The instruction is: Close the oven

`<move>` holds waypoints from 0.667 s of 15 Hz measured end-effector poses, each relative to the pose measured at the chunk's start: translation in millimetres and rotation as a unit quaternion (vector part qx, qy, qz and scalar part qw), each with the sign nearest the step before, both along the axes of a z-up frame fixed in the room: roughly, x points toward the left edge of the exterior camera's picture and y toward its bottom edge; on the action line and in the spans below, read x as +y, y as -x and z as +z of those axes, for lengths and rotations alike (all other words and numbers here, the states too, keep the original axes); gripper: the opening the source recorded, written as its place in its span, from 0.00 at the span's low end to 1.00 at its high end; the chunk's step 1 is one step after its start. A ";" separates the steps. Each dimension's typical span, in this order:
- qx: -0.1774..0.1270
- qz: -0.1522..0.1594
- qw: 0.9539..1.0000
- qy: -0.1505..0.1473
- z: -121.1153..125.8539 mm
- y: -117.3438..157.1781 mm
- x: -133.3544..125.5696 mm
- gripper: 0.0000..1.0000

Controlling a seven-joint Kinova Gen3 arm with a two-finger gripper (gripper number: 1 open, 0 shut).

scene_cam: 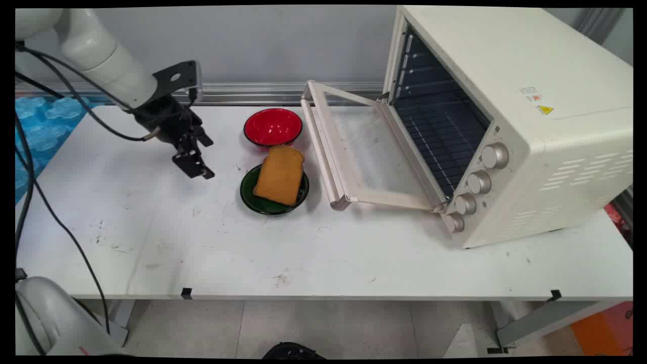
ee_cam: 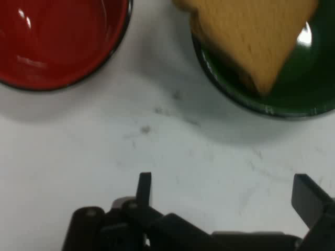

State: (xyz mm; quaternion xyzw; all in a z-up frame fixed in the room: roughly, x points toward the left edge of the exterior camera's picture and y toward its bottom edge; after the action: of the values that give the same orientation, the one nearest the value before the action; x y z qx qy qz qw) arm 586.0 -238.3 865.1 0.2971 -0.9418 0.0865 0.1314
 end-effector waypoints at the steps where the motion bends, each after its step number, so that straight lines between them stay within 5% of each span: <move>1: 0.005 0.001 1.000 0.003 0.9 4.0 -5.2 1.00; 7: 0.046 -0.004 0.999 0.024 9.2 44.9 -44.6 1.00; 8: 0.053 -0.004 0.998 0.026 10.7 51.3 -50.0 0.00; 10: 0.068 -0.004 0.997 0.032 13.7 65.1 -60.8 0.00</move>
State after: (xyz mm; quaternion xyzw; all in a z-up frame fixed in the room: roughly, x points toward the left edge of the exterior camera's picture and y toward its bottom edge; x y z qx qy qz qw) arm 520.9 -299.1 878.8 0.2939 -0.9288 0.0956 0.2047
